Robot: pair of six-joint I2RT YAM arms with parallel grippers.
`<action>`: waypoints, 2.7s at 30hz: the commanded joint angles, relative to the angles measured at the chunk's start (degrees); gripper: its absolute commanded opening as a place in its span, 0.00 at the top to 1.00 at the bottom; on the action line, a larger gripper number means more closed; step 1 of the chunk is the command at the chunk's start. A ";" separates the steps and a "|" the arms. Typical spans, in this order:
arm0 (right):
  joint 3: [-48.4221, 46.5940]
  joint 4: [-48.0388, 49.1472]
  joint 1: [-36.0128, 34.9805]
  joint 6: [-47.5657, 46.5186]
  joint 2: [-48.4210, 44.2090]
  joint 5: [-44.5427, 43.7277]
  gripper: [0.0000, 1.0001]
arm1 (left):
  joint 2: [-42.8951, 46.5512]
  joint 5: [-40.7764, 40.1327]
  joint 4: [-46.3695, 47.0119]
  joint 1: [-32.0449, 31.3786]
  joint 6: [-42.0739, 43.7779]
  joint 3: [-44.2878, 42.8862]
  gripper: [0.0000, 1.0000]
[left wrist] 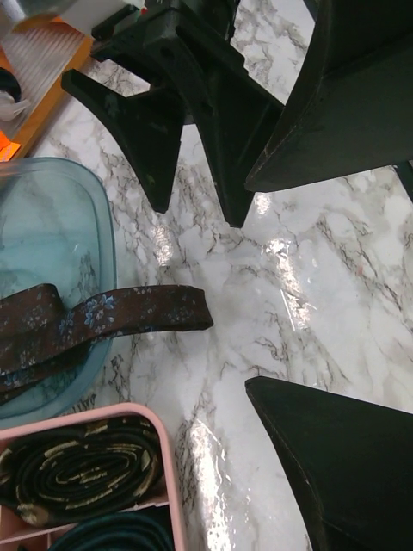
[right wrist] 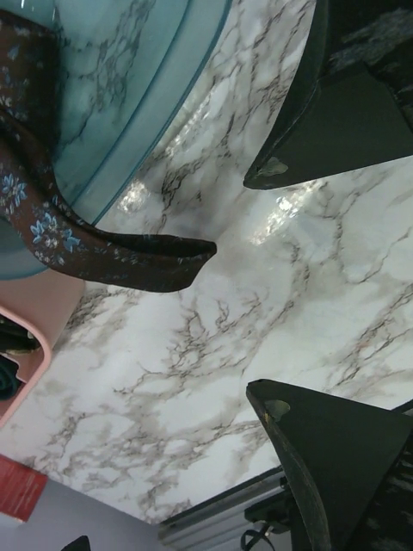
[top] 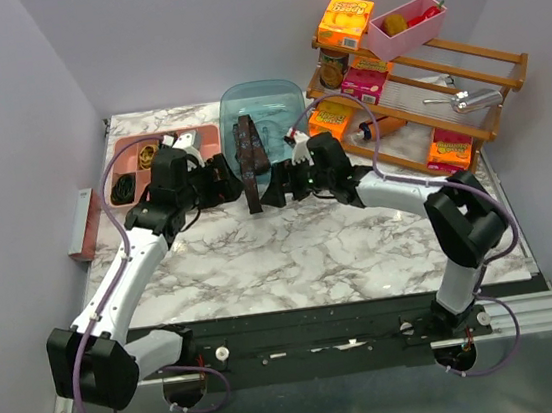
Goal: Roll the ties
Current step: Pick up the tie from the bin.
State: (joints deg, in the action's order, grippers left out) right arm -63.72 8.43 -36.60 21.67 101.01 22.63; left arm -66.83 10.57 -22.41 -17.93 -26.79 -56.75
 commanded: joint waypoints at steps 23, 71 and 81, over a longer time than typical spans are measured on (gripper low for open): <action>-4.57 14.42 -3.83 8.83 17.20 2.68 0.32 | 2.23 8.15 3.61 6.24 1.12 5.69 0.01; 0.70 11.43 -3.39 17.34 4.02 14.45 0.93 | -7.19 26.18 42.18 7.91 -18.55 22.55 0.03; 2.11 21.72 -3.30 27.89 5.07 17.53 0.94 | -6.91 25.46 52.64 7.91 -24.36 27.40 0.20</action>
State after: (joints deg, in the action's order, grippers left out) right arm -62.48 24.12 -40.03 44.40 106.69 37.15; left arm -73.52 36.18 23.31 -10.44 -48.21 -29.91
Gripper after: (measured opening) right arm 0.087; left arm 0.859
